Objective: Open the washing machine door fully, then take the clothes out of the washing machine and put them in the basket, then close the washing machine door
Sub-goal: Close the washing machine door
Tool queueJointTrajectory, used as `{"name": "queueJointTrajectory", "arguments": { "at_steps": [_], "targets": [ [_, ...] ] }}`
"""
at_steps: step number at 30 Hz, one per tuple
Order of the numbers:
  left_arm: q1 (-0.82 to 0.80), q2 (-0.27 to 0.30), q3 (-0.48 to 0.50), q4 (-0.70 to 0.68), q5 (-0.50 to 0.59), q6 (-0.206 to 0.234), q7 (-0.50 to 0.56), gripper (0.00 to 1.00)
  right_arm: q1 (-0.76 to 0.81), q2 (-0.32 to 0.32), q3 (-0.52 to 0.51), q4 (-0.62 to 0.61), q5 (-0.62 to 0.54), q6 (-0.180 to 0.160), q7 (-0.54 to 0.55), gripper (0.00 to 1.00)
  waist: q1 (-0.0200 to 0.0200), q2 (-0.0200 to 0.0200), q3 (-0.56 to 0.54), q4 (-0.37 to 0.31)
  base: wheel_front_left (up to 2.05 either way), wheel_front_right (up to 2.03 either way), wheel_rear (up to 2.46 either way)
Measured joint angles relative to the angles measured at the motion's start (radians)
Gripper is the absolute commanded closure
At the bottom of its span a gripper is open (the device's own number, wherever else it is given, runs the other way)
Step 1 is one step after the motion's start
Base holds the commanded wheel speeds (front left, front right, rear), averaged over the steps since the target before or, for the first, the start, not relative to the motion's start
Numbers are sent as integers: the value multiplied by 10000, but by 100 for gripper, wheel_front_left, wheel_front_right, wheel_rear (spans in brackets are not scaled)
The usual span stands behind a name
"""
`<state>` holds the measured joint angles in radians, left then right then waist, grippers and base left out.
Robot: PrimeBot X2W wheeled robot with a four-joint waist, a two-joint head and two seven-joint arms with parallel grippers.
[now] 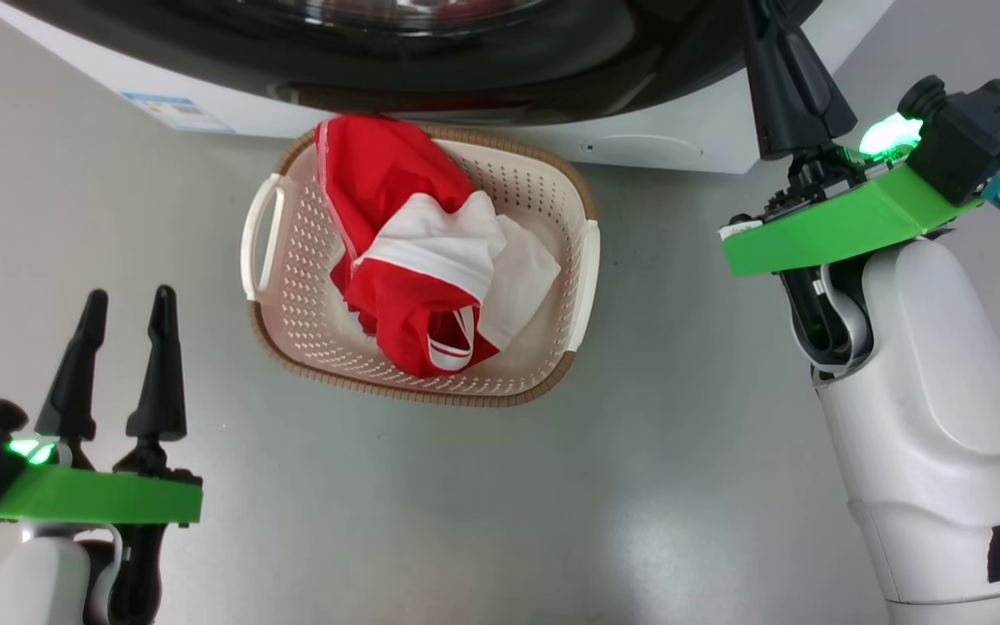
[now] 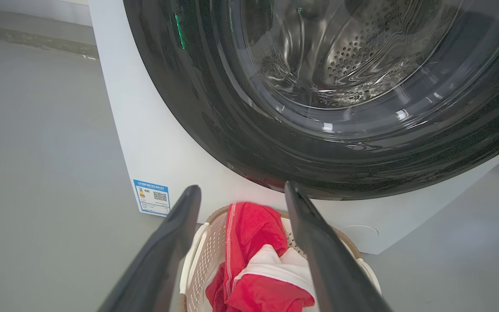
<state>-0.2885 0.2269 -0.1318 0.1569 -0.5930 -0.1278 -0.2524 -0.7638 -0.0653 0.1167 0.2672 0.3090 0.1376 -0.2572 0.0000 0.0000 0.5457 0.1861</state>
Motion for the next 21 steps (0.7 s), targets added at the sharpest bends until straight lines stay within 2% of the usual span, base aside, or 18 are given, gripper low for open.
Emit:
{"name": "queueJointTrajectory", "arguments": {
  "at_steps": [9,12,14,15,16,17,21],
  "targets": [
    [-77,6,-6,29,-31,0,0,0,-115,12,63,-61,2,13,0,100,0,0,19,26,0,0,0],
    [-72,6,12,75,-29,0,0,0,-49,2,50,-19,10,0,0,64,0,0,-143,-17,0,0,0],
    [-59,6,31,117,-23,0,0,0,196,-25,-6,-8,21,-15,0,52,0,0,-279,-62,0,0,0],
    [-36,8,50,134,-15,0,0,0,362,-36,-15,10,21,-42,0,29,0,0,-353,-87,0,0,0],
    [-12,8,59,153,-4,0,0,0,550,-50,-25,27,21,-44,0,11,0,0,-433,-116,0,0,0],
    [18,10,75,169,12,0,0,0,742,-54,-31,46,21,-46,0,0,0,0,-515,-145,0,0,0],
    [328,46,217,259,25,0,0,0,1451,-31,-27,90,19,-46,0,0,0,0,-885,-289,0,0,0]
  ]
}}
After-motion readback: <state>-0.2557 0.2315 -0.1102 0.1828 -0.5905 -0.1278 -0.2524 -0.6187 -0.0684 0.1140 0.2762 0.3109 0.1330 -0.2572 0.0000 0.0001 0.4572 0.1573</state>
